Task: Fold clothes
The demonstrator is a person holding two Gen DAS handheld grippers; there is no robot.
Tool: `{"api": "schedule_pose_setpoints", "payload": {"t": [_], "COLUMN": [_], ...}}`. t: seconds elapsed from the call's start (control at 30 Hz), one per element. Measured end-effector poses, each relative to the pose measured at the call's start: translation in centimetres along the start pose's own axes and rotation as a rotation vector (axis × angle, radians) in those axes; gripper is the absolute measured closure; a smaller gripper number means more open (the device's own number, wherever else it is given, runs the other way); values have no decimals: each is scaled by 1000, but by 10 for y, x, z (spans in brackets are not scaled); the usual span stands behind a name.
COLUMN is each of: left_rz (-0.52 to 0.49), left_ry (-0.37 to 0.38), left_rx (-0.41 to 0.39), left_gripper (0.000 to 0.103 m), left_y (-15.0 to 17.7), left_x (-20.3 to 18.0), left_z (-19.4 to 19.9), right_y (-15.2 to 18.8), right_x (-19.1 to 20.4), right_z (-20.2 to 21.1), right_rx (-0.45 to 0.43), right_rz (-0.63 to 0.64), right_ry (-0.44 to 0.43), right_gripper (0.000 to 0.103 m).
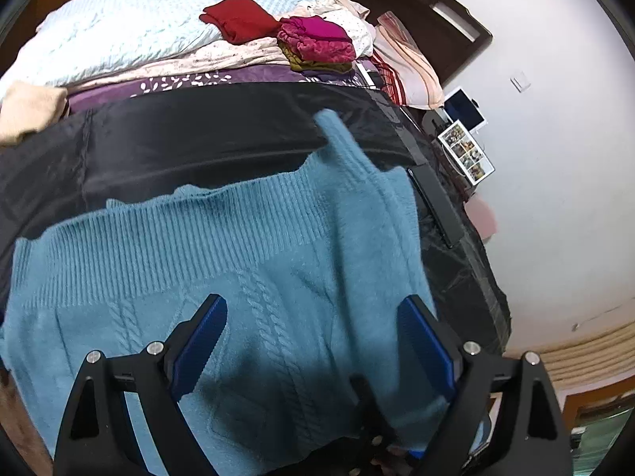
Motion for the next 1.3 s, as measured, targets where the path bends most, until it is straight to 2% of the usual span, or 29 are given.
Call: {"api": "schedule_pose_setpoints", "payload": {"t": [0.2,0.37,0.53,0.57,0.6,0.67,0.7,0.97,1.17,1.3], "left_rz": [14,-22,-38,-43,-47,-43,-39,-51,-84,-87], "left_ry": [35,73,46,46,35,21,20,21,39,39], "left_rx": [-4,45,94,97,99,96,93,29,-61,-123], "left_gripper": [11,11,13,26,50,69,73,77,77,77], "left_y": [-2,-4,-4,-5,-6,-8,-8,-7,-14,-22], "left_x": [1,-10,-17,-18,-17,-12,-9,-4,15,50], "left_z": [8,-4,-25,-27,-29,-30,-30,-7,49,93], "right_y": [-1,-1,0,1,1,0,0,-11,-49,-76], "right_x": [12,22,36,39,41,40,35,31,34,67], "right_z": [4,8,11,12,13,11,8,9,27,36], "right_rx": [-15,-27,-41,-43,-46,-48,-47,-60,-90,-121], "right_rz": [37,68,111,120,126,121,108,107,51,87], "right_ry": [-10,-17,-31,-34,-35,-34,-41,-33,-82,-110], "right_gripper": [69,69,69,69,69,69,69,69,69,69]}}
Point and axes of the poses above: each gripper's, at about its wrist camera, not at the fingertips, and z roughly against the way its jaws point, x to its left, y to its underside, the point moved 5 cm from there along -z, roughly the way its jaws point, and after that the axes turned 11 degrees about z, right-handed, at the moved point
